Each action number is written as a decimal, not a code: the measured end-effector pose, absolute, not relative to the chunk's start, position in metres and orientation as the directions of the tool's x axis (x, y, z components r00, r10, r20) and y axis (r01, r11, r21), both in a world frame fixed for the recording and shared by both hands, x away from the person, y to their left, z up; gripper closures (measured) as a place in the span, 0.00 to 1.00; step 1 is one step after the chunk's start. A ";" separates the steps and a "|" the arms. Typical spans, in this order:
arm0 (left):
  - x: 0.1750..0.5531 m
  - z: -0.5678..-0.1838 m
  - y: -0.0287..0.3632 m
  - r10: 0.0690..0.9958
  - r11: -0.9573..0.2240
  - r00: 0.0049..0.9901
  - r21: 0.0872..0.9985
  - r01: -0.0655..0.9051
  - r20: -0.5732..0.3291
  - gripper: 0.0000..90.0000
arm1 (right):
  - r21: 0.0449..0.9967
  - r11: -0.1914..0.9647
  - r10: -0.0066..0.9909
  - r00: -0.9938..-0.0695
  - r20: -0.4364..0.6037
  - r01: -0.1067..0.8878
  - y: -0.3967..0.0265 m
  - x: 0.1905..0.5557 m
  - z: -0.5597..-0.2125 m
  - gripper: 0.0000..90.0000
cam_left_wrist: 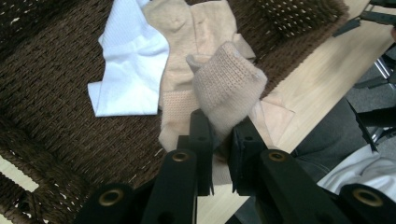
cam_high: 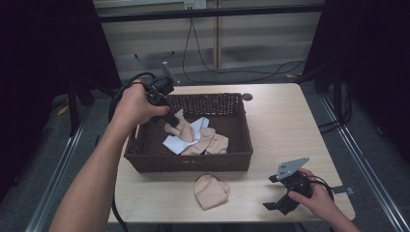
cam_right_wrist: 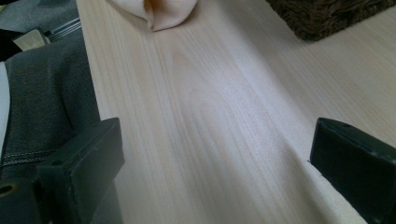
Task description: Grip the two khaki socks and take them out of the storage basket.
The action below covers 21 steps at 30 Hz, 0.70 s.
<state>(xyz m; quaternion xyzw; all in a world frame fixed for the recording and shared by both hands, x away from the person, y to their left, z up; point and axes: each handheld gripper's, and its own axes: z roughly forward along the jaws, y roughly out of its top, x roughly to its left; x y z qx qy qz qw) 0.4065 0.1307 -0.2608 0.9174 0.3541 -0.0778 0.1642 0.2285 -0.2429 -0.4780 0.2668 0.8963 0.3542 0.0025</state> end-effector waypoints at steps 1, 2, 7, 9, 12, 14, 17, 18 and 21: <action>0.405 -0.259 0.130 0.624 -0.693 0.735 0.247 0.677 -0.263 0.91 | 0.636 0.609 0.478 -0.859 0.184 0.475 -0.243 0.229 -0.478 0.03; 0.404 -0.257 0.130 0.621 -0.699 0.739 0.242 0.673 -0.261 0.91 | 0.638 0.607 0.473 -0.861 0.188 0.473 -0.243 0.229 -0.478 0.03; 0.396 -0.248 0.130 0.607 -0.708 0.750 0.250 0.661 -0.264 0.91 | 0.639 0.608 0.480 -0.859 0.178 0.472 -0.243 0.228 -0.478 0.03; 0.393 -0.247 0.130 0.599 -0.713 0.756 0.253 0.654 -0.264 0.91 | 0.637 0.610 0.474 -0.861 0.183 0.471 -0.243 0.228 -0.478 0.03; 0.389 -0.249 0.130 0.584 -0.725 0.766 0.252 0.641 -0.270 0.91 | 0.635 0.607 0.482 -0.857 0.183 0.477 -0.242 0.228 -0.477 0.03; 0.385 -0.250 0.129 0.578 -0.727 0.770 0.258 0.636 -0.270 0.91 | 0.637 0.607 0.478 -0.858 0.185 0.475 -0.242 0.228 -0.478 0.03; 0.380 -0.254 0.128 0.558 -0.744 0.785 0.257 0.617 -0.269 0.91 | 0.637 0.606 0.480 -0.857 0.185 0.477 -0.242 0.228 -0.477 0.03; 0.378 -0.254 0.127 0.553 -0.751 0.791 0.254 0.609 -0.263 0.91 | 0.636 0.607 0.481 -0.857 0.183 0.476 -0.242 0.228 -0.477 0.03; 0.371 -0.257 0.126 0.537 -0.760 0.800 0.259 0.596 -0.266 0.91 | 0.636 0.606 0.481 -0.857 0.185 0.478 -0.242 0.227 -0.478 0.03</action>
